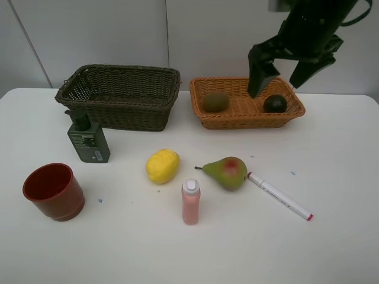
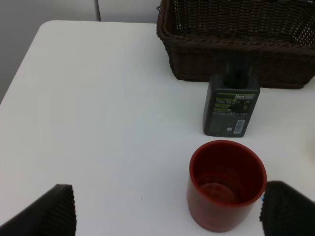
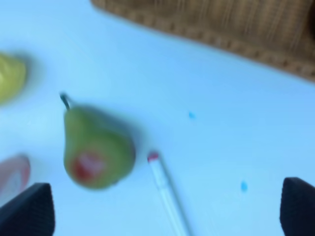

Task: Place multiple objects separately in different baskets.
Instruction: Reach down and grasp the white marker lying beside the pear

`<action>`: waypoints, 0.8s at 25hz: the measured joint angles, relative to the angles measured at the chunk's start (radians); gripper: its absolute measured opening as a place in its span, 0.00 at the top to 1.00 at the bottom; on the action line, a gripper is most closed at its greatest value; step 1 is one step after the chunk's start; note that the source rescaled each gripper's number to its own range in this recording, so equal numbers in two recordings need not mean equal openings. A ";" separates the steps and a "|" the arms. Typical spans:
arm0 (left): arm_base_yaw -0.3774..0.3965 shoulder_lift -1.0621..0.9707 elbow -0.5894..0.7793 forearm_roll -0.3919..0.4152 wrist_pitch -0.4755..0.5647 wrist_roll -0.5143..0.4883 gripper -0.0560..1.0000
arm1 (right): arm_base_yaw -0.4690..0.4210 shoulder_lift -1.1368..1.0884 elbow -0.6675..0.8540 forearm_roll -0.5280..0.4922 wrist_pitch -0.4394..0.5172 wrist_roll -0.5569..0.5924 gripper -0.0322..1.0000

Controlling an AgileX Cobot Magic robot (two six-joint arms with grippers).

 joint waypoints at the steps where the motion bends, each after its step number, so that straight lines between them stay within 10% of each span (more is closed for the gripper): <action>1: 0.000 0.000 0.000 0.000 0.000 0.000 0.02 | 0.001 -0.013 0.048 0.000 0.000 -0.020 0.00; 20: 0.000 0.000 0.000 0.000 0.000 0.000 0.02 | 0.001 -0.139 0.661 -0.069 -0.434 -0.167 0.00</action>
